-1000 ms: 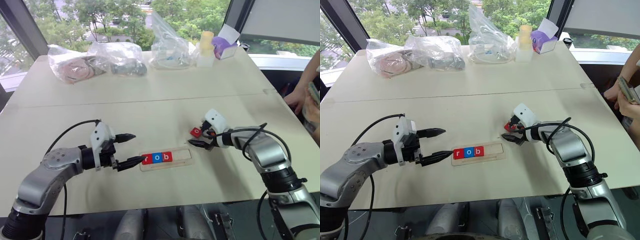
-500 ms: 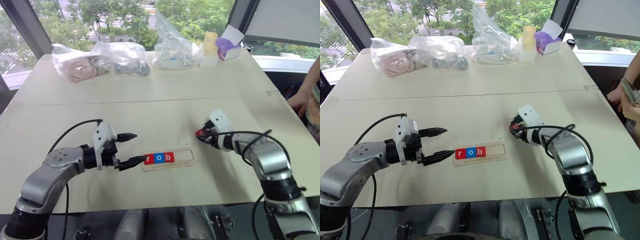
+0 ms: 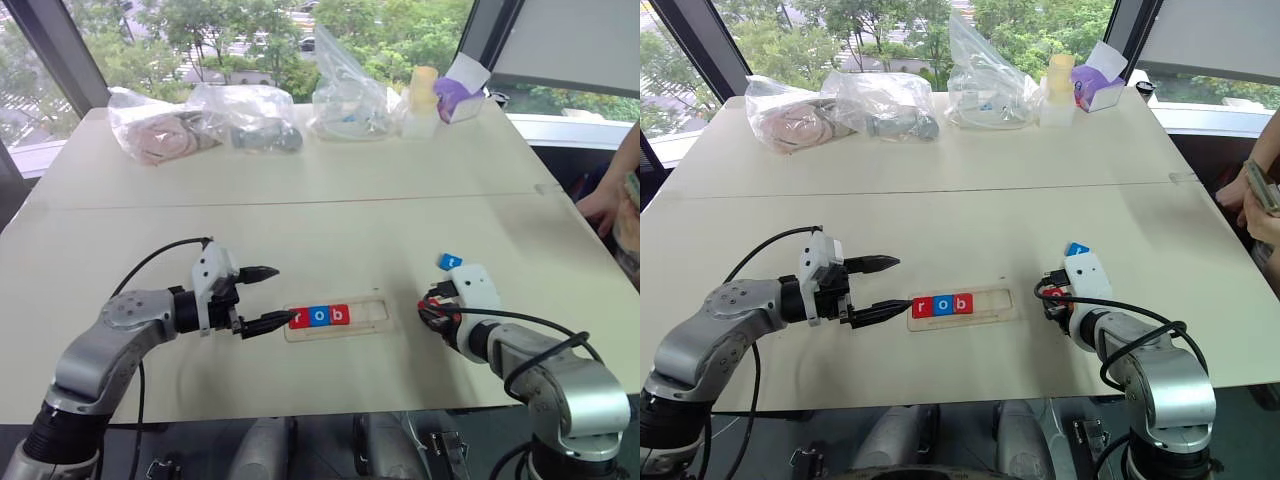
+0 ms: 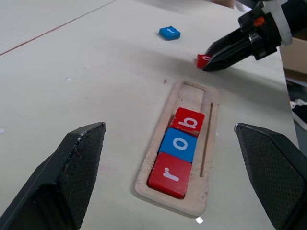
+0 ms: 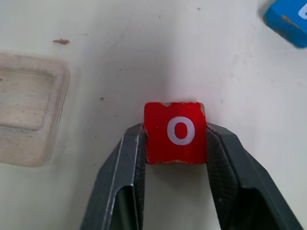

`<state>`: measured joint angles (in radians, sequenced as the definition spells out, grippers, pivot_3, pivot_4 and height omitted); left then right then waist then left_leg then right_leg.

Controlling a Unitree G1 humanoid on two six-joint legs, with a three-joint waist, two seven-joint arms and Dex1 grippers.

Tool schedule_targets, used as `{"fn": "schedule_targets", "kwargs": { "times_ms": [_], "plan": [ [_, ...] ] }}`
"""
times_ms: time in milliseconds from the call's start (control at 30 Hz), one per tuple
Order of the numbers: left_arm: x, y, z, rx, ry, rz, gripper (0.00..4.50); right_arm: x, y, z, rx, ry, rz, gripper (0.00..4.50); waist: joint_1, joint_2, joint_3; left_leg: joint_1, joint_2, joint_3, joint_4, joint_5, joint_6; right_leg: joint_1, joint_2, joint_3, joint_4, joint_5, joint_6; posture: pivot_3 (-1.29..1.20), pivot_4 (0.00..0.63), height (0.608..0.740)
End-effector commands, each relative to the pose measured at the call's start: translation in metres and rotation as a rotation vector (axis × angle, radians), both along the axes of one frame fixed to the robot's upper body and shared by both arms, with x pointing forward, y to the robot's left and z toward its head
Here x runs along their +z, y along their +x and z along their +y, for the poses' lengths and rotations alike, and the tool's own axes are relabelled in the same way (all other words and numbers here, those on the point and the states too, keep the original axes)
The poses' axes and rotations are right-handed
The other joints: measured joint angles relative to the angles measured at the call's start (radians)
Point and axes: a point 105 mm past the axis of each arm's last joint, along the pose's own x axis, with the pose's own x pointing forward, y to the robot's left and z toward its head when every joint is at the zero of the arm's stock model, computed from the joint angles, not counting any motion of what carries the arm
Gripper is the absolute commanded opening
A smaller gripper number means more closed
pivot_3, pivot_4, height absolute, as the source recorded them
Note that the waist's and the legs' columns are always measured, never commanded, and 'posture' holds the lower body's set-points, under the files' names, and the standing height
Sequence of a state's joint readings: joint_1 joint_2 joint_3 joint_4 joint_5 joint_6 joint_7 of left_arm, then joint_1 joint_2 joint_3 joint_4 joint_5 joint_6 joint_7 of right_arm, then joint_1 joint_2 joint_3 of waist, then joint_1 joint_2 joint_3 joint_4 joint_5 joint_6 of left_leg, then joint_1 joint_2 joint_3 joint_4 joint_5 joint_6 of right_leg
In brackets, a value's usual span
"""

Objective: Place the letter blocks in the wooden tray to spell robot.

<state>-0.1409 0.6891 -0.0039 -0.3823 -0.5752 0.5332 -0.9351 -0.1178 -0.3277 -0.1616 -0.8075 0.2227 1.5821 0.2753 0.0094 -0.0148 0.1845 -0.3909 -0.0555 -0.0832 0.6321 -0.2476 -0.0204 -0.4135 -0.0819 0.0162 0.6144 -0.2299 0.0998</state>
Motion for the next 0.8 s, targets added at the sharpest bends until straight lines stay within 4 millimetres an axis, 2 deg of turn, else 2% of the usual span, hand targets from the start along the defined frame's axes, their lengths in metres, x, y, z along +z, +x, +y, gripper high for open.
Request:
{"fn": "schedule_targets", "kwargs": {
  "times_ms": [33, 67, 133, 267, 367, 433, 633, 733, 800],
  "plan": [
    [0.008, 0.001, -0.003, -0.021, 0.001, -0.043, 4.50, -0.010, -0.006, 0.005, 0.002, 0.043, 0.059, 3.14, -0.001, 0.000, 0.000, 0.000, 0.000, 0.000, 0.000, 0.000, 0.000, 0.000, 0.000, 0.000, 0.000, 0.000, 0.000, 0.00, 0.150, 0.740],
    [0.008, 0.001, -0.003, -0.022, 0.001, -0.045, 4.50, -0.007, -0.006, 0.007, 0.040, 0.051, 0.059, 3.74, -0.001, 0.000, 0.000, 0.000, 0.000, 0.000, 0.000, 0.000, 0.000, 0.000, 0.000, 0.000, 0.000, 0.000, 0.000, 0.00, 0.150, 0.740],
    [0.008, 0.001, -0.004, -0.023, 0.001, -0.046, 4.50, 0.000, -0.009, 0.011, 0.178, 0.032, 0.077, 4.46, -0.003, 0.000, 0.000, 0.000, 0.000, 0.000, 0.001, 0.000, 0.000, 0.001, 0.000, 0.000, 0.000, 0.000, 0.000, 0.00, 0.150, 0.740],
    [0.008, 0.001, -0.004, -0.022, -0.001, -0.048, 4.50, 0.013, -0.013, -0.006, 0.420, -0.155, 0.102, 4.46, 0.002, 0.001, 0.001, 0.000, 0.000, 0.000, 0.001, 0.000, 0.000, 0.002, -0.001, -0.001, -0.002, 0.000, 0.000, 0.00, 0.150, 0.740],
    [0.009, 0.000, -0.005, -0.020, -0.004, -0.050, 4.50, 0.025, -0.008, -0.013, 0.630, -0.209, 0.033, 4.46, 0.000, 0.001, 0.002, -0.001, 0.000, 0.000, 0.000, 0.000, 0.001, 0.001, 0.000, -0.002, -0.002, -0.001, 0.001, 0.00, 0.150, 0.740],
    [0.009, -0.001, -0.005, -0.018, -0.005, -0.053, 4.50, 0.026, 0.000, -0.026, 0.793, -0.303, -0.011, 4.46, -0.004, 0.001, 0.002, -0.001, 0.000, 0.001, 0.000, 0.000, 0.001, 0.001, 0.000, -0.002, -0.002, -0.001, 0.002, 0.00, 0.150, 0.740],
    [0.009, -0.002, -0.006, -0.009, -0.013, -0.056, 4.50, 0.025, 0.020, -0.040, 0.959, -0.299, -0.089, 4.46, -0.012, 0.000, 0.003, 0.000, 0.000, 0.002, 0.001, 0.000, 0.001, 0.002, 0.000, -0.001, -0.002, -0.001, 0.002, 0.00, 0.150, 0.740],
    [0.011, -0.003, -0.006, -0.004, -0.015, -0.058, 4.50, 0.017, 0.040, -0.052, 1.052, -0.375, -0.105, 4.46, -0.021, 0.000, 0.004, 0.000, 0.000, 0.001, 0.001, 0.000, 0.001, 0.002, -0.001, -0.001, -0.002, -0.001, 0.002, 0.00, 0.150, 0.740],
    [0.012, -0.003, -0.005, 0.004, -0.017, -0.059, 4.50, 0.014, 0.047, -0.050, 1.114, -0.383, -0.129, 4.46, -0.024, 0.000, 0.004, 0.000, 0.000, 0.002, 0.001, 0.000, 0.001, 0.002, -0.001, 0.000, -0.002, 0.000, 0.002, 0.00, 0.150, 0.740]
  ]
}}
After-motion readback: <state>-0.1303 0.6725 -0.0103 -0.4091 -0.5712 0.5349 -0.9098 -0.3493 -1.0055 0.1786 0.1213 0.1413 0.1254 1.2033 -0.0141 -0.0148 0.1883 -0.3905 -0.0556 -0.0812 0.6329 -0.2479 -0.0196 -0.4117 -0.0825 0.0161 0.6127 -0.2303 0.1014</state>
